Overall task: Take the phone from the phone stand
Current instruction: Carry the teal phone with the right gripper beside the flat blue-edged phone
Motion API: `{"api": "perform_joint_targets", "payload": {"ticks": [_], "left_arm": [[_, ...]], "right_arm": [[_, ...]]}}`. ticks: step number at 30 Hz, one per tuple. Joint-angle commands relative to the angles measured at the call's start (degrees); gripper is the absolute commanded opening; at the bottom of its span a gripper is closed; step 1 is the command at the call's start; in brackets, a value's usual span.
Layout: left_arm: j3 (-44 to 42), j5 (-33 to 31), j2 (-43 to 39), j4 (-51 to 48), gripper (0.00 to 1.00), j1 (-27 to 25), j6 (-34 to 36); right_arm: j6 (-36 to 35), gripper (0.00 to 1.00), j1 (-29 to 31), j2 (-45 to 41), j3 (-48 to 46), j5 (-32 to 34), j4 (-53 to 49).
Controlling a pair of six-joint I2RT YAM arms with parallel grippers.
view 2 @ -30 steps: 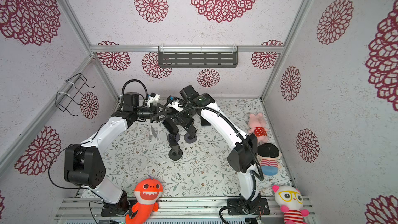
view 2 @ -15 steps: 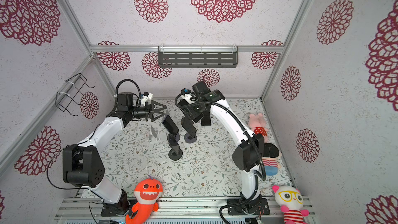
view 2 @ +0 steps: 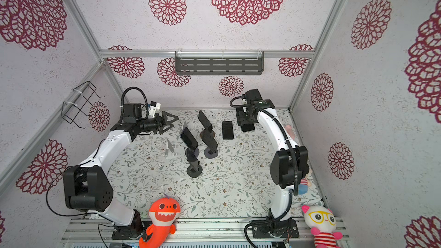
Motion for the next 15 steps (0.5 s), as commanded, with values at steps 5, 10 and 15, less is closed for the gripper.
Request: {"api": "perform_joint_targets", "payload": {"ticks": [5,10,15], "left_arm": [[0.94,-16.05,-6.54,-5.51,0.84,-0.84,8.72],[1.5,-20.0,-7.4,-7.74,0.85,-2.14,11.56],[1.59,-19.73,-7.06,-7.99,0.85,-2.26,11.64]], "right_arm": [[1.55,0.36,-1.11,7.11,2.34,1.98,5.6],[1.73,0.35,-1.14,12.59,4.22,1.82,7.18],[1.54,0.35,-1.25,18.34,7.56,1.09,6.93]]}}
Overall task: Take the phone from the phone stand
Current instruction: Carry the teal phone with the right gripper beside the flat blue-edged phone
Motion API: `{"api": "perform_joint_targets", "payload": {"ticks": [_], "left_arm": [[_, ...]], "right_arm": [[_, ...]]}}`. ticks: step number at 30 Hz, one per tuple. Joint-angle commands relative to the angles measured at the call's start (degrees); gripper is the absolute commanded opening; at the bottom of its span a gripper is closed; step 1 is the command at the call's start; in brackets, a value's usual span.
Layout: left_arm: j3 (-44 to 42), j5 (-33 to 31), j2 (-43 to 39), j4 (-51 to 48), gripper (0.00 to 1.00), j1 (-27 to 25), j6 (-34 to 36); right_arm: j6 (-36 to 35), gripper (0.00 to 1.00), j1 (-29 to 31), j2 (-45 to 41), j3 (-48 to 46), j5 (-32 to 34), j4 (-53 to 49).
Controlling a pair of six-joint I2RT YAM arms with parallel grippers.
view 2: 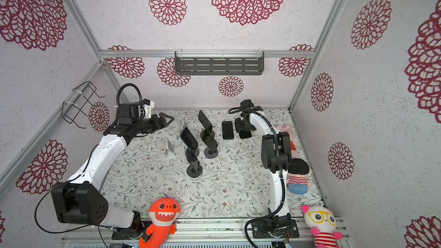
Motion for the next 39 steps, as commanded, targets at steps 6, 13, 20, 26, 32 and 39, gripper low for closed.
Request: {"api": "perform_joint_targets", "payload": {"ticks": [6,13,20,26,32,39], "left_arm": [[1.24,-1.05,0.06,-0.88,0.86,-0.65,1.98],[1.46,0.3,0.76,-1.21,0.86,-0.84,1.97],[1.64,-0.11,0.97,-1.54,0.87,-1.01,2.38],[1.72,0.05,1.13,-1.67,0.87,-1.02,2.47],[1.68,0.24,1.12,-1.67,0.87,-1.11,2.35],[1.9,0.32,1.29,-1.94,0.88,-1.12,2.63]], "right_arm": [[0.74,0.36,-0.7,5.17,9.39,-0.66,0.14],[2.24,0.35,-0.8,9.31,12.3,-0.98,0.38],[2.7,0.37,-0.91,11.57,13.27,-1.24,0.42],[2.8,0.48,-0.97,12.2,13.14,-1.06,0.64],[3.52,0.57,-0.97,12.69,12.59,-1.51,0.65],[4.61,0.69,-1.13,12.41,11.56,-2.03,1.64]]}}
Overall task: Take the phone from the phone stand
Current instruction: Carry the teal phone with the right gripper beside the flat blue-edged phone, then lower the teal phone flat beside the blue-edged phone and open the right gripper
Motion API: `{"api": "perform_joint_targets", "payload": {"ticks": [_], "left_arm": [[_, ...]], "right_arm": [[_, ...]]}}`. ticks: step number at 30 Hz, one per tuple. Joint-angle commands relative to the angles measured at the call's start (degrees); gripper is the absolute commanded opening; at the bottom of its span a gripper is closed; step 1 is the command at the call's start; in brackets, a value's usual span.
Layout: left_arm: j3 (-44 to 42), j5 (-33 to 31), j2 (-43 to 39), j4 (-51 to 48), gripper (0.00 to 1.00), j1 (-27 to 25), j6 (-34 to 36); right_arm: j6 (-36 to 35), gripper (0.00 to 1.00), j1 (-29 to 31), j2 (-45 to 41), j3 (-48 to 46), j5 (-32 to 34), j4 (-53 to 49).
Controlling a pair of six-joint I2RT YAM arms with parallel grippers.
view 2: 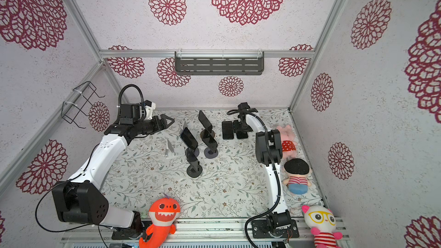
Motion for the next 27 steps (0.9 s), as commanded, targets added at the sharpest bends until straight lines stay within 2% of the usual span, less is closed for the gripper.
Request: {"api": "perform_joint_targets", "payload": {"ticks": [1,14,27], "left_arm": [[1.64,0.53,0.78,-0.23,0.88,-0.5,1.26],[2.08,0.43,0.74,-1.34,0.89,-0.69,2.22],[2.26,-0.01,0.87,-1.63,0.9,-0.7,2.31]], "right_arm": [[1.86,0.7,-0.56,-0.38,0.51,-0.8,1.21],[4.35,0.78,-0.91,-1.45,-1.53,-3.46,3.82],[4.68,0.79,-1.15,-2.87,-3.29,-4.9,4.98]]}}
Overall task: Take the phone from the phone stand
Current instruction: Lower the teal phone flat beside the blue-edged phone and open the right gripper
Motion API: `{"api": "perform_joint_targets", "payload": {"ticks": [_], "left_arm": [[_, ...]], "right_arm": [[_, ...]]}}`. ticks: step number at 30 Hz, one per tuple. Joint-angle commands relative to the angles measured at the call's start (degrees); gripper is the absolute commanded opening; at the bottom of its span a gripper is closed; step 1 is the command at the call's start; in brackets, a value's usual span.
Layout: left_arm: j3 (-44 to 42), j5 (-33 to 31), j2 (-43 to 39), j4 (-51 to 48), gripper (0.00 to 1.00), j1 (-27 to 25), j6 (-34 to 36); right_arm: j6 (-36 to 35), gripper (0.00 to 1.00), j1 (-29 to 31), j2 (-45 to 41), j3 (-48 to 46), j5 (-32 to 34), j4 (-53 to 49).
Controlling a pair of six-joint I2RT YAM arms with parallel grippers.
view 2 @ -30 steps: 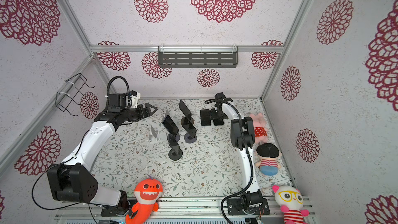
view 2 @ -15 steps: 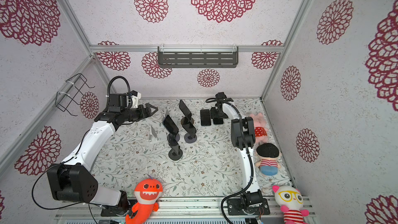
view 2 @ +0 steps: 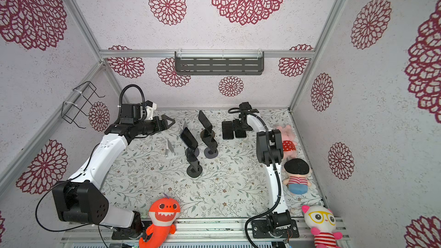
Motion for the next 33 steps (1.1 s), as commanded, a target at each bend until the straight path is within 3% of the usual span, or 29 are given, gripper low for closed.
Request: {"api": "perform_joint_targets", "payload": {"ticks": [1,12,21,33], "left_arm": [[1.68,0.09,0.6,-0.04,0.9,-0.4,1.1],[1.86,0.02,0.67,-0.38,0.91,-0.39,1.25],[2.43,-0.33,1.55,-1.49,0.92,-0.43,1.23],[2.54,-0.85,1.53,-2.15,0.92,-0.47,1.87]], "right_arm": [[1.74,0.79,-0.54,-2.63,-1.25,-2.84,-0.48],[4.2,0.76,-1.29,-4.88,-5.76,-9.15,3.99],[5.8,0.76,-1.26,-6.19,-7.65,-10.35,5.63],[5.35,0.78,-1.59,-10.49,-10.55,-5.09,7.49]]}}
